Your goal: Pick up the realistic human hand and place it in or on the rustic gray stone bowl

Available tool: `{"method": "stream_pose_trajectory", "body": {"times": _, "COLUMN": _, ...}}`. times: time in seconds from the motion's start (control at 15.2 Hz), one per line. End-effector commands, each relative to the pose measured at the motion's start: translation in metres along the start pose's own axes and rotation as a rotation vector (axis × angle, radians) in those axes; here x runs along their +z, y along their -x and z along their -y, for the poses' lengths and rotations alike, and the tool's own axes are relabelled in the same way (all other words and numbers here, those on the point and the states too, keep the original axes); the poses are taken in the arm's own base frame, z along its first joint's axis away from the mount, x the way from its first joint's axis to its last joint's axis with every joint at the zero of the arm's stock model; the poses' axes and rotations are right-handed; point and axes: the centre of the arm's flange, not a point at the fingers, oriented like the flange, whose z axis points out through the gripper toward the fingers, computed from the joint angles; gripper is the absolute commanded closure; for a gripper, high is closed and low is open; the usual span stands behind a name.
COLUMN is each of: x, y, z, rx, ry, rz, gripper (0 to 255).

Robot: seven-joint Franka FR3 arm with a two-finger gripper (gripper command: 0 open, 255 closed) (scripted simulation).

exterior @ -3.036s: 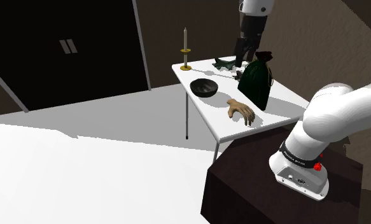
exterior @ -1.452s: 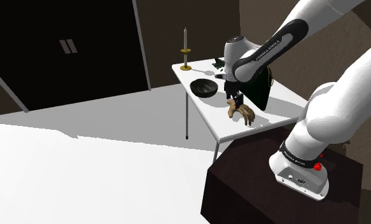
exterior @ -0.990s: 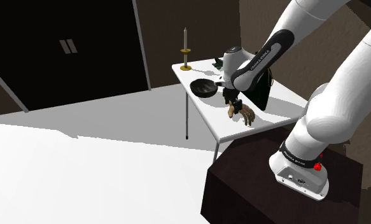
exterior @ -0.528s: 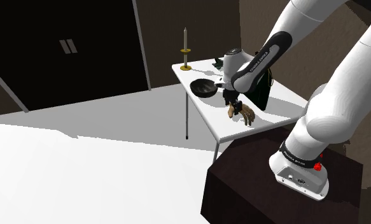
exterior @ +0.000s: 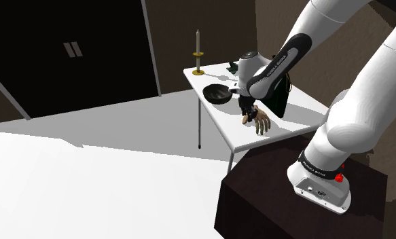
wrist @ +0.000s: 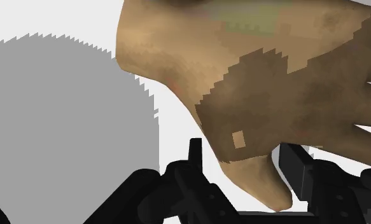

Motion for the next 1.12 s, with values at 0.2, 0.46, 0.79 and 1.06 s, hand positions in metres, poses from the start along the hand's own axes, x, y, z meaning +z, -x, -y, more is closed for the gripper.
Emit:
{"method": "stream_pose_trajectory", "body": {"times": 0.2, "x": -0.005, "y": 0.002, "z": 0.0, "rx": 0.002, "ry": -0.002, "rz": 0.001, "gripper": 255}}
{"method": "stream_pose_trajectory", "body": {"times": 0.46, "x": -0.025, "y": 0.006, "z": 0.0, "rx": 0.002, "ry": -0.002, "rz": 0.001, "gripper": 255}}
{"method": "stream_pose_trajectory", "body": {"times": 0.79, "x": -0.051, "y": 0.01, "z": 0.0, "rx": 0.002, "ry": -0.002, "rz": 0.001, "gripper": 255}}
{"method": "stream_pose_trajectory", "body": {"times": 1.06, "x": -0.072, "y": 0.014, "z": 0.0, "rx": 0.002, "ry": -0.002, "rz": 0.001, "gripper": 255}}
